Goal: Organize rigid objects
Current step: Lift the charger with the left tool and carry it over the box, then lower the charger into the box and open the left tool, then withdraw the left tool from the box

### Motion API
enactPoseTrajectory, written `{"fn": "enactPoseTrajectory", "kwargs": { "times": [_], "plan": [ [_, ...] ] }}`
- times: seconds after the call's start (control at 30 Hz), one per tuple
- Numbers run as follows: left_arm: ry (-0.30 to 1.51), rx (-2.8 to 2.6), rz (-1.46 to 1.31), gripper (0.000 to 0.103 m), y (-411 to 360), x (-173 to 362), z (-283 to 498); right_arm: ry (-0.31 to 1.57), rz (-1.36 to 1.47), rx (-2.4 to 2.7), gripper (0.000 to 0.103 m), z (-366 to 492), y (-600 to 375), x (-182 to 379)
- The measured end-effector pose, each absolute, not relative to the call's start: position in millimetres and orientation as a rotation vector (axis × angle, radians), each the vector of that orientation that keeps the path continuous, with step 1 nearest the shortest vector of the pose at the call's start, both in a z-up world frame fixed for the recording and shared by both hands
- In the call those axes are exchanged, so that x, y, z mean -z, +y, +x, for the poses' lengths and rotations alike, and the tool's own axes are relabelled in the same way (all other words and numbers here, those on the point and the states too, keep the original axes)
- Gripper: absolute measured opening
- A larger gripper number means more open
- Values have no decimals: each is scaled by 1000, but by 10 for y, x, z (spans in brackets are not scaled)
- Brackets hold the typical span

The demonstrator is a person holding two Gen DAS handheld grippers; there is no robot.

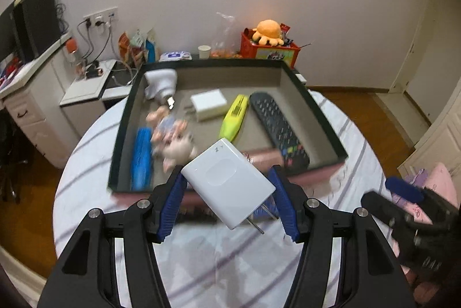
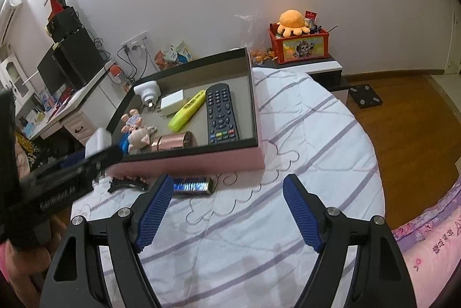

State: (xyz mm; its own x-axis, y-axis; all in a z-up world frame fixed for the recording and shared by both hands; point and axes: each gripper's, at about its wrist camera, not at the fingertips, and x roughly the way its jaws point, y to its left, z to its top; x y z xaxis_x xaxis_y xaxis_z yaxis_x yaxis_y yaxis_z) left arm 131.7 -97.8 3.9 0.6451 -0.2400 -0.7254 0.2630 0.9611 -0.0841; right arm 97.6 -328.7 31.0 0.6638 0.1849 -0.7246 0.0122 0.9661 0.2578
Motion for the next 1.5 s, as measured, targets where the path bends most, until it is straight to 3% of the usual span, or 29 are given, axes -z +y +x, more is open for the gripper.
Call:
{"fn": "enactPoseTrajectory", "kwargs": {
  "times": [0.3, 0.7, 0.8, 0.87, 0.97, 1.5],
  "plan": [
    [865, 310, 47, 60, -1177, 168, 2019, 854, 242, -65, 80, 1391, -3402, -248],
    [951, 285, 71, 61, -1247, 570, 2397, 889, 221, -64, 80, 1876, -3372, -72],
    [959, 292, 76, 68, -1286, 579, 2415, 893, 225, -60, 80, 1899, -3378, -54],
    [954, 304, 67, 81, -1300, 546, 2378, 892, 230, -57, 80, 1880, -3388, -61],
    [914, 305, 66, 92, -1285, 425, 2275, 884, 229, -51, 80, 1839, -3394, -102],
    [779, 261, 44, 101, -903, -128, 1337, 806, 200, -63, 80, 1168, -3153, -535]
  ]
}}
